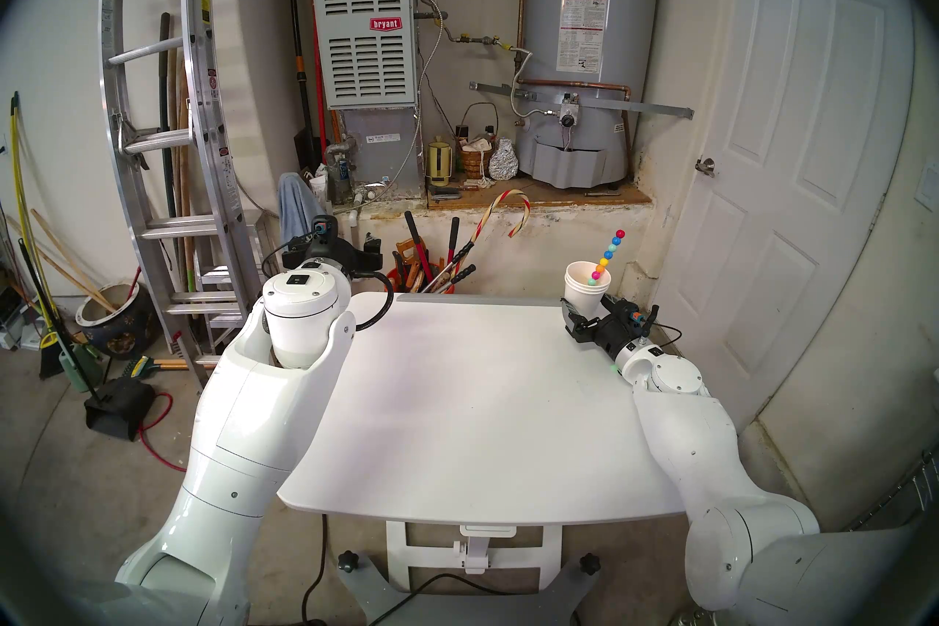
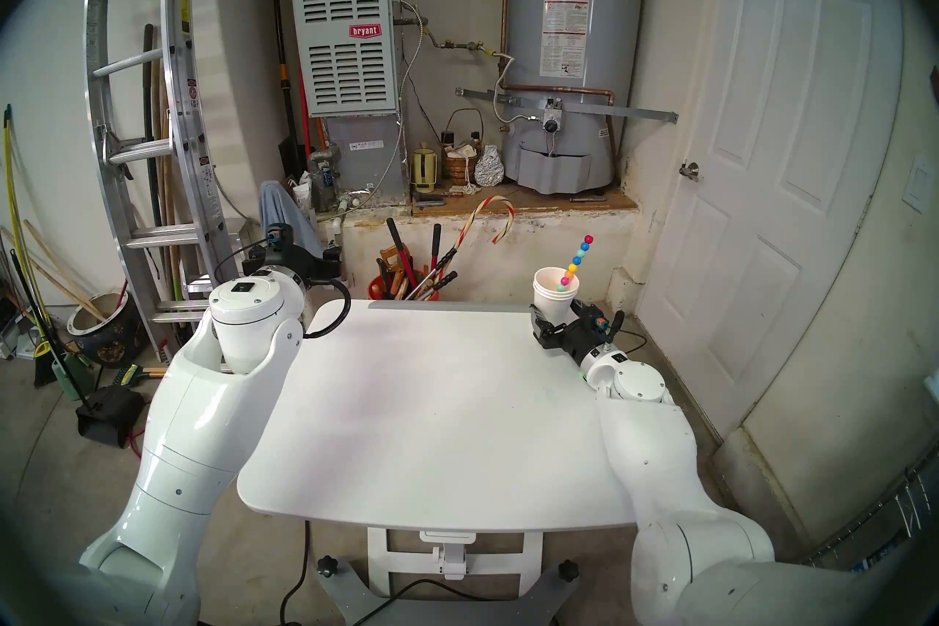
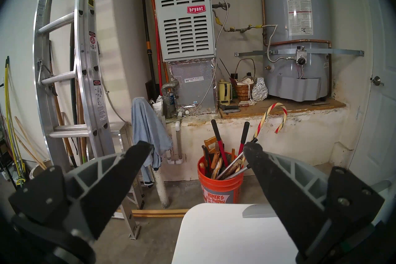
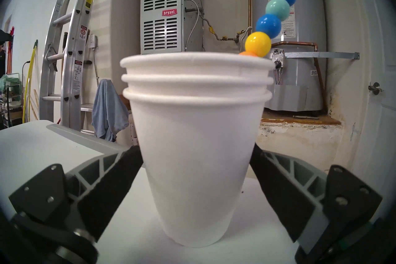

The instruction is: Switch the marker to another color

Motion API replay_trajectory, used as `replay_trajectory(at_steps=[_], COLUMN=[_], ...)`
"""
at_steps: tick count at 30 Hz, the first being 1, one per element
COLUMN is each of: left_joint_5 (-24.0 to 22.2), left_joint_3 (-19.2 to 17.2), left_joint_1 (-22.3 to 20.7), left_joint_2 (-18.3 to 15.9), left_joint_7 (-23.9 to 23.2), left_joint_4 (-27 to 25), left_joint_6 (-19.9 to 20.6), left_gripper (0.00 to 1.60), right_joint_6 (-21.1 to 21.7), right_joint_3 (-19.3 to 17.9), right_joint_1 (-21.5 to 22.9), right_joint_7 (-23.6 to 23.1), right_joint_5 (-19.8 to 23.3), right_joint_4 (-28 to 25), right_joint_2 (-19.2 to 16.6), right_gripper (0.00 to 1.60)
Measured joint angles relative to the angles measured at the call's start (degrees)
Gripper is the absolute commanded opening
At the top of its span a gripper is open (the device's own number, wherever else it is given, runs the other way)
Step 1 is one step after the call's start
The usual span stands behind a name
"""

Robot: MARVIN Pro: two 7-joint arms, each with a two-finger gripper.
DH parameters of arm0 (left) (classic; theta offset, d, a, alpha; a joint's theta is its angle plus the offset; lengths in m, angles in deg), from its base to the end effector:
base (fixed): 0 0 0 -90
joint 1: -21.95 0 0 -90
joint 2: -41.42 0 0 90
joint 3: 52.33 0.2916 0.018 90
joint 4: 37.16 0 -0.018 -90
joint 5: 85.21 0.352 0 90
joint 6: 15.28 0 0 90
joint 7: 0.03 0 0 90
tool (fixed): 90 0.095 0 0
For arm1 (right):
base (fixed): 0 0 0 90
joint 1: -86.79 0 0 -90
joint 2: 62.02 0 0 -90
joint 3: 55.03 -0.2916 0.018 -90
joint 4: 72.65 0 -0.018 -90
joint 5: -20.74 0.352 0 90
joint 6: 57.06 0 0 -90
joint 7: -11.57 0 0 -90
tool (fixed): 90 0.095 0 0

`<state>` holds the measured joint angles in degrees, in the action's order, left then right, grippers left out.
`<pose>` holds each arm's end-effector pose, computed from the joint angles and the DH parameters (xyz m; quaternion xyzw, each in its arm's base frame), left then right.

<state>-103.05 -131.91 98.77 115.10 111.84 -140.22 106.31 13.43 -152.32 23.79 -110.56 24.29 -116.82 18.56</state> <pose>0.4970 0.0150 -0.1638 -0.7536 -0.0229 -0.6524 0.0768 0.5573 -0.0895 -0.3708 -0.6893 -0.1378 -0.7026 0.1110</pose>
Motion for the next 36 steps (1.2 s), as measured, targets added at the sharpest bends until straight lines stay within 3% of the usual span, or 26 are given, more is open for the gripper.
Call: replay_trajectory(at_steps=[24,25,26,29,30,31,33,34,36], left_joint_5=[-0.11,-0.11,-0.12,-0.13,-0.14,-0.14,-0.15,-0.15,-0.17], left_joint_3=[0.04,0.04,0.05,0.06,0.06,0.06,0.06,0.06,0.07], left_joint_1=[-0.03,-0.03,-0.03,-0.03,-0.03,-0.04,-0.04,-0.04,-0.04], left_joint_2=[-0.15,-0.15,-0.16,-0.18,-0.18,-0.19,-0.2,-0.2,-0.21], left_joint_7=[0.13,0.13,0.14,0.15,0.15,0.16,0.16,0.16,0.17], left_joint_4=[0.0,0.0,0.0,0.0,0.0,0.0,0.0,0.0,0.0], left_joint_6=[-0.03,-0.03,-0.04,-0.04,-0.05,-0.05,-0.05,-0.05,-0.06], left_gripper=[1.6,1.6,1.6,1.6,1.6,1.6,1.6,1.6,1.6], right_joint_6=[-1.67,-1.79,-1.96,-2.4,-2.53,-2.69,-3.0,-3.13,-3.47], right_joint_3=[0.64,0.66,0.69,0.72,0.72,0.72,0.73,0.74,0.74], right_joint_1=[4.11,4.33,4.63,5.24,5.41,5.6,5.93,6.08,6.41], right_joint_7=[1.33,1.33,1.32,1.19,1.14,1.06,0.86,0.77,0.53], right_joint_5=[-1.1,-1.13,-1.16,-1.2,-1.2,-1.2,-1.2,-1.2,-1.2], right_joint_4=[6.11,6.46,6.92,7.87,8.13,8.43,8.97,9.2,9.71], right_joint_2=[0.11,0.1,0.1,0.09,0.08,0.07,0.06,0.06,0.04], right_gripper=[1.6,1.54,1.32,1.32,1.13,1.14,0.8,0.71,0.71])
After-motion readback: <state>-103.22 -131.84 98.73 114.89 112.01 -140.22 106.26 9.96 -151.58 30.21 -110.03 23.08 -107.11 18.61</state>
